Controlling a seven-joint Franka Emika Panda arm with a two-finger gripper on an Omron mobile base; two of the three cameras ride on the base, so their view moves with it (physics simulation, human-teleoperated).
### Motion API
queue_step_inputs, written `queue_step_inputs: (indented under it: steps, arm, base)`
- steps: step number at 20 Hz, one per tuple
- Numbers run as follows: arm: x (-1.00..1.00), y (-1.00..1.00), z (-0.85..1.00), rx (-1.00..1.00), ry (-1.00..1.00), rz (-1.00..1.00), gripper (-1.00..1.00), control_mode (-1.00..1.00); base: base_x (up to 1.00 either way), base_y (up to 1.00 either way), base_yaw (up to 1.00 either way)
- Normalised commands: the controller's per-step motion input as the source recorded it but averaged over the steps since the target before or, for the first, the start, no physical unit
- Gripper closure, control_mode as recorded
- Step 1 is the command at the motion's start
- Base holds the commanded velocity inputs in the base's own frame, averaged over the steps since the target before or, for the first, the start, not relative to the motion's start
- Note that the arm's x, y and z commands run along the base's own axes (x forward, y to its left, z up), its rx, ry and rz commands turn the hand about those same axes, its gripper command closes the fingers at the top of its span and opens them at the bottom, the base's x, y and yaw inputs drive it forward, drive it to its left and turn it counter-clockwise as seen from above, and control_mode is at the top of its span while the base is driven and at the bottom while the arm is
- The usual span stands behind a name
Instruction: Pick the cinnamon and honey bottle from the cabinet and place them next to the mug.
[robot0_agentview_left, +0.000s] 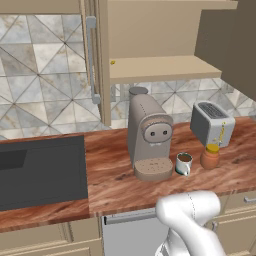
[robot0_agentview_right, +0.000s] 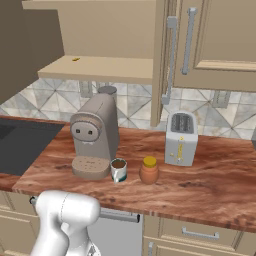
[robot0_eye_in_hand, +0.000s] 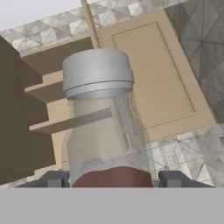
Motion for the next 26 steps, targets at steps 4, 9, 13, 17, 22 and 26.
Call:
queue_step_inputs:
  steps: [4,9,13,17,22,26]
  arm:
    - [0.92,0.11,-0.47,0.0,-0.01,0.0,1.0,-1.0]
    - [1.0,0.17,-0.55,0.0,0.0,0.0,1.0,-1.0]
    - [1.0,0.14,-0.54,0.0,0.0,0.0,1.0,-1.0]
    - [1.0,0.14,-0.43,0.0,0.0,0.0,1.0,-1.0]
    - [1.0,0.14,-0.22,0.0,0.0,0.0,1.0,-1.0]
    - [0.97,0.08,-0.13,0.0,0.0,0.0,1.0,-1.0]
  base:
    - [0.0,0.0,0.0]
    - [0.0,0.0,0.0]
    - [0.0,0.0,0.0]
    - [0.0,0.0,0.0]
    - [0.0,0.0,0.0]
    - [0.0,0.0,0.0]
